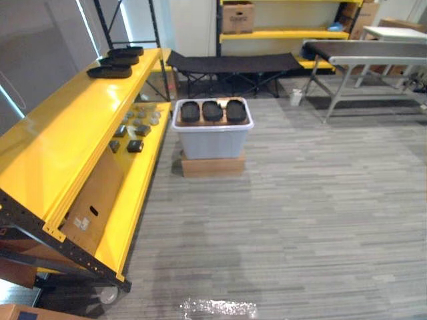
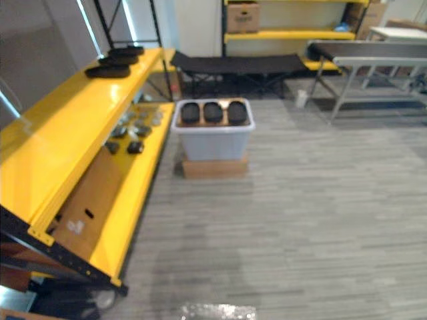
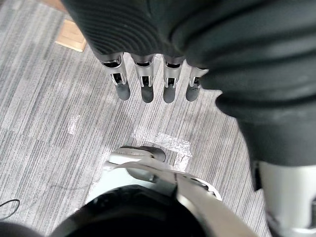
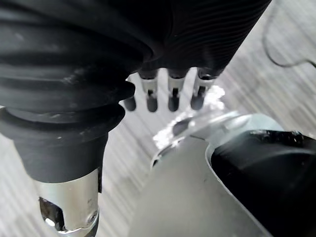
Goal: Walk over and take plastic housings, then place them on the shelf
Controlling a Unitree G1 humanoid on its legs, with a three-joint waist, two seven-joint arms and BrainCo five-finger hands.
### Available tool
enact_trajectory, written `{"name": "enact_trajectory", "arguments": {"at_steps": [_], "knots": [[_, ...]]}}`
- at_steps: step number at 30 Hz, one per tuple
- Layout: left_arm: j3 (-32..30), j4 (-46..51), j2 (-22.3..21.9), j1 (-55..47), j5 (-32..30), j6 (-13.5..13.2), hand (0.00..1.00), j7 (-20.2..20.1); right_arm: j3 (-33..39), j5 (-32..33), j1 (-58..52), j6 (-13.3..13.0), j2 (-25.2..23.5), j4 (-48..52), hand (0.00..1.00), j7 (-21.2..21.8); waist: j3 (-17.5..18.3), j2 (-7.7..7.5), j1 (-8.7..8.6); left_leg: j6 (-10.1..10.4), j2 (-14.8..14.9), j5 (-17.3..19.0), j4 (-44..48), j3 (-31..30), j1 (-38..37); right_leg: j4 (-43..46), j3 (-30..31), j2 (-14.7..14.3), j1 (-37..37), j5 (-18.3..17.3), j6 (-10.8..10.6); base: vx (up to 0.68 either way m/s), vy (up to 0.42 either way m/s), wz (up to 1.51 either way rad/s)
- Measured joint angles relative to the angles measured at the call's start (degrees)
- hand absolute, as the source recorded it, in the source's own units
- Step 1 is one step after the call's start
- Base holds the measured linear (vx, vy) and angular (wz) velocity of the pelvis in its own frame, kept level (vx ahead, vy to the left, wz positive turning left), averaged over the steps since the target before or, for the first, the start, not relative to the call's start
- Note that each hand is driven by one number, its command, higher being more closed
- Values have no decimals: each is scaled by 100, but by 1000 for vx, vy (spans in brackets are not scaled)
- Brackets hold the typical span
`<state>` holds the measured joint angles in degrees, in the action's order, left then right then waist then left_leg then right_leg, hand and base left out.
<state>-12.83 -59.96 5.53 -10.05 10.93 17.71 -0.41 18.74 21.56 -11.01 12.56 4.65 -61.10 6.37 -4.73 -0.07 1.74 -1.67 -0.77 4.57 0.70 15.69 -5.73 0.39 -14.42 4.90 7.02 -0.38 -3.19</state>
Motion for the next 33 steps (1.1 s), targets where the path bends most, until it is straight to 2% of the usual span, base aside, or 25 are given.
{"name": "enact_trajectory", "arguments": {"at_steps": [4, 9, 24, 33], "knots": [[-11, -64, -5, 66, -1, -8, 0, 16, 164, 17, -6, 20, -33, -67, 0, -47, 8, 3, 43, -36, -131, -198, -547, -30, -412, -130, -121, 38, 228, -43, -107, 103, 53, 7], [-18, -83, 34, 110, 0, -8, 0, 22, 249, 14, 39, 34, -96, -73, 0, -145, -53, -31, 47, -35, -193, -197, -540, -70, -443, -188, -186, 89, 304, -42, -158, 34, 20, 8], [-51, -82, 14, 118, 52, -56, 0, 147, 275, -88, 56, 78, -93, -74, 0, -128, -101, -61, 43, -37, -214, -203, -584, -85, -525, -219, -261, 110, 398, -86, -193, -67, 5, 1], [-50, -95, 8, 109, 27, -200, 0, 122, 264, -313, 99, 97, -84, -75, 0, -77, -110, -74, 42, -48, -225, -200, -585, -68, -507, -262, -261, 103, 417, -45, -167, 0, 0, 0]]}}
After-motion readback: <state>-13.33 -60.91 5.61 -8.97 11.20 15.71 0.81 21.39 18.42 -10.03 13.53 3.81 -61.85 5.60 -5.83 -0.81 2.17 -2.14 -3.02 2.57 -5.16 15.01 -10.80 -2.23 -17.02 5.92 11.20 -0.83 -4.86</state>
